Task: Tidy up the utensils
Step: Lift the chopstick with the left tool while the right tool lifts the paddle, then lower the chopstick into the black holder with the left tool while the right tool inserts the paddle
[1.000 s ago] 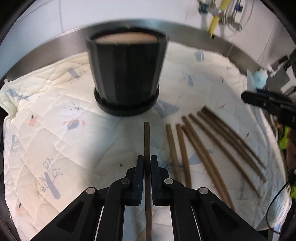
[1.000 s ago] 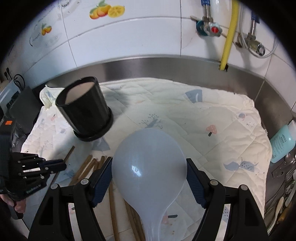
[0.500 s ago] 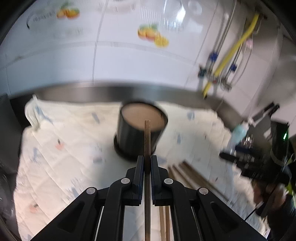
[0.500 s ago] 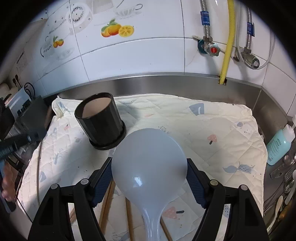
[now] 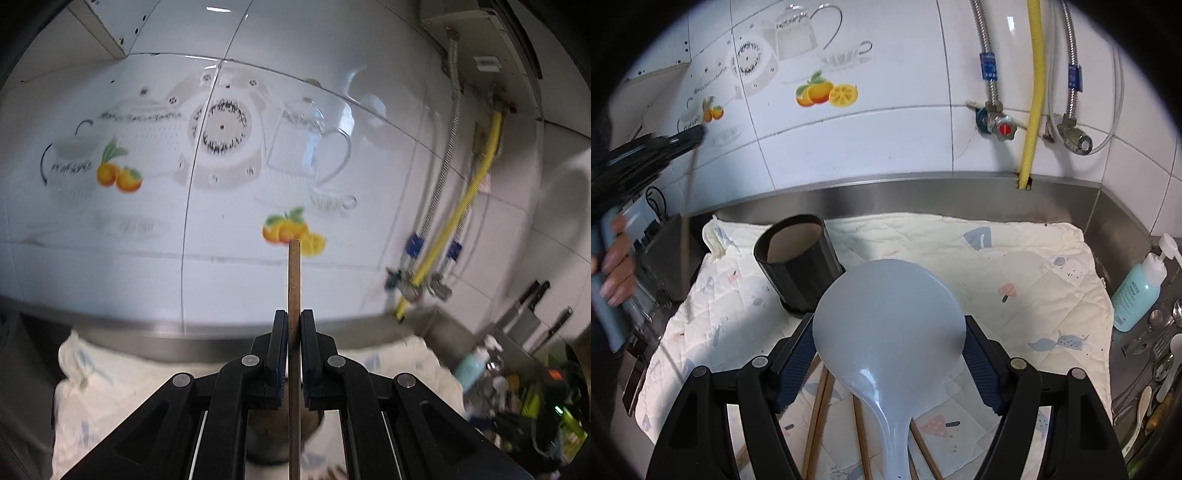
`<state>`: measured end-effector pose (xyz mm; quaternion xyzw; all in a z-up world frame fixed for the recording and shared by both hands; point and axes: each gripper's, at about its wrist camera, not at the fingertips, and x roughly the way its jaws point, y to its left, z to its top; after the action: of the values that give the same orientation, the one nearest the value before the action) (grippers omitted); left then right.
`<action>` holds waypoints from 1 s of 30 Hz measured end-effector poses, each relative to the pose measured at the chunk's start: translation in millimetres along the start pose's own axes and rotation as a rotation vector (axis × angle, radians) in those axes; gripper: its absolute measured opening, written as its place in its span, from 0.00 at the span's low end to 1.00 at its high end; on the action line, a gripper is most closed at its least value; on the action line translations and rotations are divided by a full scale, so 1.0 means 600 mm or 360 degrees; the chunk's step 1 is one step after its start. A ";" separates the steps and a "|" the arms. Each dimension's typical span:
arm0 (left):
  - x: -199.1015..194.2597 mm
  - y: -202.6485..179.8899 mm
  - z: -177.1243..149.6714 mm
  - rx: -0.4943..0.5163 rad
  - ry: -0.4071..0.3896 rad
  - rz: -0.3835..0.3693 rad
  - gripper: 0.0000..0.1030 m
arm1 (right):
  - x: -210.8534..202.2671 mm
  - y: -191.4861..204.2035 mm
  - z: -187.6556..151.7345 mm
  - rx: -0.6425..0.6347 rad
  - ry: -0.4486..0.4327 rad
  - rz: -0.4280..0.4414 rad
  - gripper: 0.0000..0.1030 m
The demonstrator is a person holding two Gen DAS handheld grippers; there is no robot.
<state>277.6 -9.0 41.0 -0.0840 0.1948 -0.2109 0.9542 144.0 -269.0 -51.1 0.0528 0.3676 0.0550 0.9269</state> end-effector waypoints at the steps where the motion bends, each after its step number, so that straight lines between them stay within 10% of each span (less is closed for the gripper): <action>1: 0.014 0.003 0.009 -0.0002 -0.0027 0.0005 0.06 | -0.004 0.000 0.002 0.0008 -0.0012 -0.0001 0.81; 18: 0.195 0.074 0.022 -0.0130 -0.0211 -0.0004 0.06 | -0.034 0.018 0.034 0.0082 -0.0117 -0.0075 0.81; 30: 0.222 0.083 -0.063 -0.0024 0.0030 0.0055 0.06 | -0.010 0.044 0.122 0.0163 -0.0346 0.0064 0.81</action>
<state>391.9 -25.3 -50.1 -0.0858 0.2068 -0.1936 0.9552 188.2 -247.9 9.8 0.1132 0.2661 0.0487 0.9560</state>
